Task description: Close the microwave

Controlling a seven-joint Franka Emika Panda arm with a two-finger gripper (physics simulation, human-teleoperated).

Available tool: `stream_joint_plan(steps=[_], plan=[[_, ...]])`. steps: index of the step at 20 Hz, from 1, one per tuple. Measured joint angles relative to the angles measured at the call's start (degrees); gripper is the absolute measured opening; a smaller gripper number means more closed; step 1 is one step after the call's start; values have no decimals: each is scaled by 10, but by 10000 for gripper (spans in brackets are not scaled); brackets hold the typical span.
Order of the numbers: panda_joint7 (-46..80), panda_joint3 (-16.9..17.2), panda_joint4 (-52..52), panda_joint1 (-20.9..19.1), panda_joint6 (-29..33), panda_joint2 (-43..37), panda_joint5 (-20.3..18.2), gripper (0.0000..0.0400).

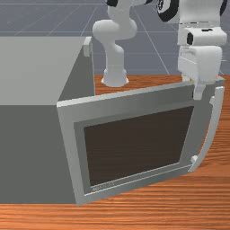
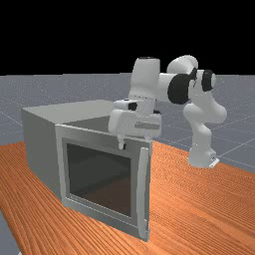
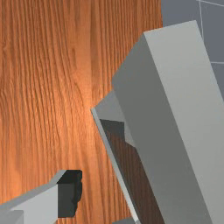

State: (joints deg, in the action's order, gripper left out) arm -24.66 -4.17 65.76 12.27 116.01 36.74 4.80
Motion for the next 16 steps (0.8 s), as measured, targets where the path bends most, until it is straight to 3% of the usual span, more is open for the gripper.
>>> stream_joint_plan(steps=[1, 2, 3, 4, 6, 7, 8, 11, 12, 13, 15, 16], plan=[[0, 0, 7, 0, 8, 1, 0, 400], [-3, -2, -55, 0, -39, 33, -5, 400], [-3, -3, -53, -1, -31, 33, -6, 400], [3, -4, 61, -3, 22, -32, -6, 400], [14, -5, 226, -9, 66, -142, -12, 400], [-30, -8, 372, -18, 173, -231, -15, 400], [-24, -4, 455, -20, 194, -294, -18, 400], [51, -5, 645, -15, 121, -495, -30, 400], [110, -45, 729, -27, 150, -582, 39, 400], [187, -75, 742, -43, 174, -581, 124, 400], [250, -101, 782, -71, 284, -503, 196, 400], [136, -59, 771, -33, 309, -469, 58, 400]])
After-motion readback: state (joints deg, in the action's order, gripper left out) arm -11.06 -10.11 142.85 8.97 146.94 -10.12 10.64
